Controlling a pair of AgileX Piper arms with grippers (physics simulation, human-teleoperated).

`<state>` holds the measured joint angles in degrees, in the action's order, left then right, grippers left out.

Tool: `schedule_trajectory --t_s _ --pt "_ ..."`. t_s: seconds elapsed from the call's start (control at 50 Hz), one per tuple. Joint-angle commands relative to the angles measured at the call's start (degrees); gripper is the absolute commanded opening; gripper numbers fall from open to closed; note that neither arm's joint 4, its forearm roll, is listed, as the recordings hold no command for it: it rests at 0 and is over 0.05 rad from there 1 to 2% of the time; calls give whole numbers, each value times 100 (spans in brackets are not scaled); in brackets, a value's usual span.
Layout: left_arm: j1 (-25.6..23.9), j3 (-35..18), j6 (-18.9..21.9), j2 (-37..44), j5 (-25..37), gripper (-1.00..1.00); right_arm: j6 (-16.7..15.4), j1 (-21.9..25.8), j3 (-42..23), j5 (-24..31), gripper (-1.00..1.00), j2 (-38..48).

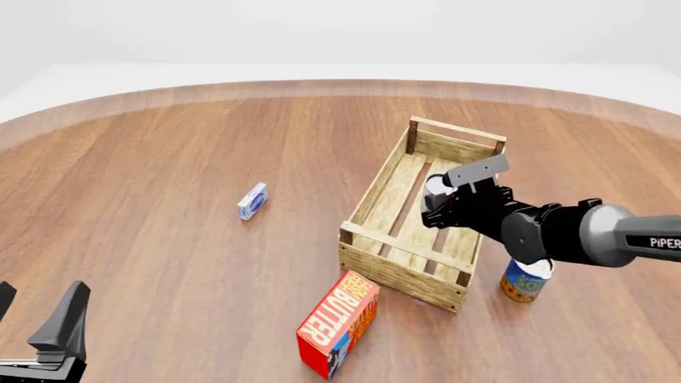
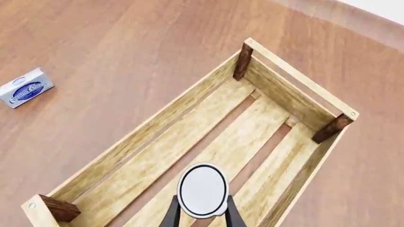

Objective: Pick up the tomato sauce, and put it in the wooden tray.

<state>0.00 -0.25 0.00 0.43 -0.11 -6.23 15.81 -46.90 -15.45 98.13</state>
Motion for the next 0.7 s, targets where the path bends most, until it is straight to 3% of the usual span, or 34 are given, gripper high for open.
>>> schedule_trajectory --t_s 0.02,0.7 --pt "0 0 0 0 0 100 75 -19 -94 -64 -100 159" --pt "0 0 0 0 0 100 119 -70 -239 -202 -100 546"
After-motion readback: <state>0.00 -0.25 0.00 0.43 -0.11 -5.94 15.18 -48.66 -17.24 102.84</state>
